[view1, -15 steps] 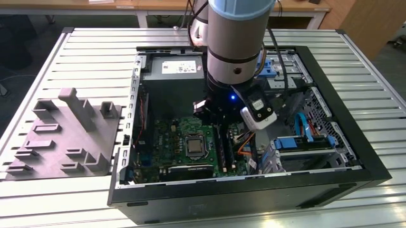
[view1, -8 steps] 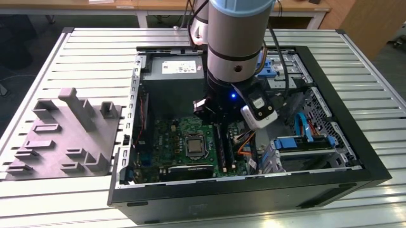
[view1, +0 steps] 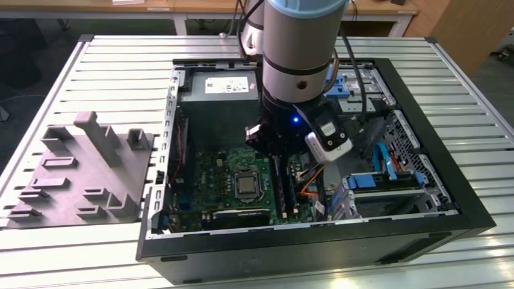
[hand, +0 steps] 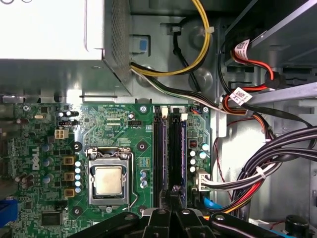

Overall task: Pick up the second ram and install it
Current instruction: 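Press down the second ram until it locks into place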

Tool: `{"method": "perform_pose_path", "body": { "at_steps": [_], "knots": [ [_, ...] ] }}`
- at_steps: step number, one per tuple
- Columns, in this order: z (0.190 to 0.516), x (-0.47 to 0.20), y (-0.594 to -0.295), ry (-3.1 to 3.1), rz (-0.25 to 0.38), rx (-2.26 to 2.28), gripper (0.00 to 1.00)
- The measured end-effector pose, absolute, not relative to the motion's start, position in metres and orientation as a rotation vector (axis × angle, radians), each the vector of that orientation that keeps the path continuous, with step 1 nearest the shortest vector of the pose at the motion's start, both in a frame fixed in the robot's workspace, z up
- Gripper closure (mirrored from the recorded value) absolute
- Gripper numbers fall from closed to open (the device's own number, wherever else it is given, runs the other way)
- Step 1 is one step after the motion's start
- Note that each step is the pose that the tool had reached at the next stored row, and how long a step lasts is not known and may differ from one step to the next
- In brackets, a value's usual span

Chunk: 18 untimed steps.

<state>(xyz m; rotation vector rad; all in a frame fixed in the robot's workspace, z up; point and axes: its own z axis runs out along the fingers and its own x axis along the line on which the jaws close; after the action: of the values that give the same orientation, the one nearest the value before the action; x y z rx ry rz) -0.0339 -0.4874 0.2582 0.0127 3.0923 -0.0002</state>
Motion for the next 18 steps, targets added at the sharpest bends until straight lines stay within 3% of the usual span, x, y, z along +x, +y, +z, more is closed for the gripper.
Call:
{"method": "perform_pose_path", "body": {
  "at_steps": [18],
  "knots": [
    [0.259, -0.034, -0.474, 3.092, 0.004, 0.013, 0.90]
  ]
}}
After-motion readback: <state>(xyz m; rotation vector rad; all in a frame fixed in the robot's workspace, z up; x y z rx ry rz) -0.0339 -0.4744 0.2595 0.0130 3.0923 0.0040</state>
